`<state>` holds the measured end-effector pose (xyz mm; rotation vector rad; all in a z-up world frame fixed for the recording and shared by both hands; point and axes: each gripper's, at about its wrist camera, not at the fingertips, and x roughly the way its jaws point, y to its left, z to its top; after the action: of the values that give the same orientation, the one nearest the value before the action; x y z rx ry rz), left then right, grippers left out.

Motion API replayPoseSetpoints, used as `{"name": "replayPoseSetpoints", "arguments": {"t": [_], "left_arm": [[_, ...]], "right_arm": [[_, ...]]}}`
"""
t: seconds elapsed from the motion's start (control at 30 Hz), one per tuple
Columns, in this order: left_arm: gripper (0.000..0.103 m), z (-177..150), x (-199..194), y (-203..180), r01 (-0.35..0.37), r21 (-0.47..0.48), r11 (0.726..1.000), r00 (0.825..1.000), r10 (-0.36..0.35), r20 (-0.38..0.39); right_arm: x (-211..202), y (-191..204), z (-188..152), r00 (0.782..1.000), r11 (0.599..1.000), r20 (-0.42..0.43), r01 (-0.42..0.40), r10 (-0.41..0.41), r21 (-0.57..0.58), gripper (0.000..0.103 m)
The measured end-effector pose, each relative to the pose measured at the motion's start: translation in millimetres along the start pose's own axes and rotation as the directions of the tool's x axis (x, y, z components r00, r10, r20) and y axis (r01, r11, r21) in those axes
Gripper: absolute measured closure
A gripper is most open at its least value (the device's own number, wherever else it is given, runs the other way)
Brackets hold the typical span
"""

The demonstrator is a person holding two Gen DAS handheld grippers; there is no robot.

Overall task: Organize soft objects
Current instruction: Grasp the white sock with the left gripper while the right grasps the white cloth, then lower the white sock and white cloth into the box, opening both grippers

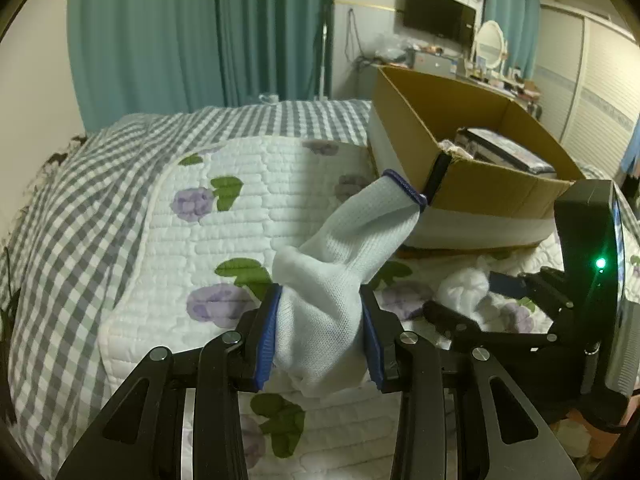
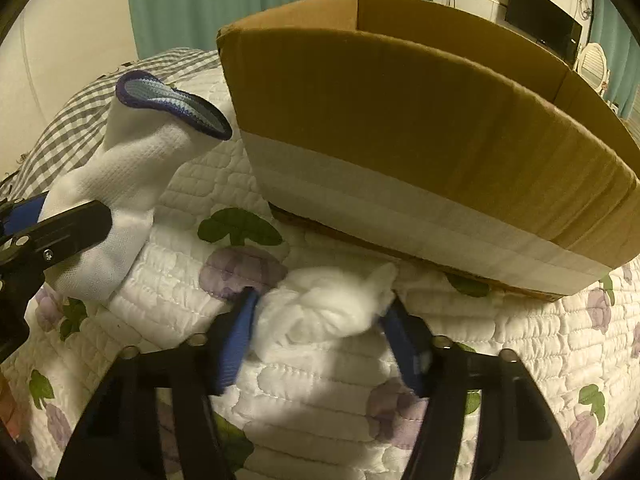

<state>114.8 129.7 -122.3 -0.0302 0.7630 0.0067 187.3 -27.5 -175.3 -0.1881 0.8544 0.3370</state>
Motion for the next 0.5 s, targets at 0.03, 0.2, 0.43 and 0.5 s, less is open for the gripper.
{"name": "replayPoseSetpoints", "arguments": {"t": [0.03,0.2,0.43,0.5], "left_arm": [[0.067,-0.1,-0.4,-0.4,-0.001,0.002,1.0,1.0,0.001,0.002],[0.067,0.0,-2.2,-1.6,-0.003,0.001,1.0,1.0,0.003,0.005],[0.067,0.8,-20.2,-8.6,-0.004,0.017,1.0,1.0,0.003,0.028],[0.067,0.9,-32.5,-17.6,-0.018,0.064,0.998,0.998,0.014,0.061]], "right_arm": [[-2.2,-1.3,-3.0,1.0,1.0,0.004,0.0,0.0,0.002,0.053],[-26.7,-1.7,-6.6,0.996,1.0,0.092,0.006,-0.005,-0.003,0.058],[-77.0,-7.2,-12.4,0.989,1.0,0.149,-0.012,0.009,0.014,0.058],[-97.3,-12.1,-13.1,0.985,1.0,0.172,-0.014,0.009,0.025,0.058]]}}
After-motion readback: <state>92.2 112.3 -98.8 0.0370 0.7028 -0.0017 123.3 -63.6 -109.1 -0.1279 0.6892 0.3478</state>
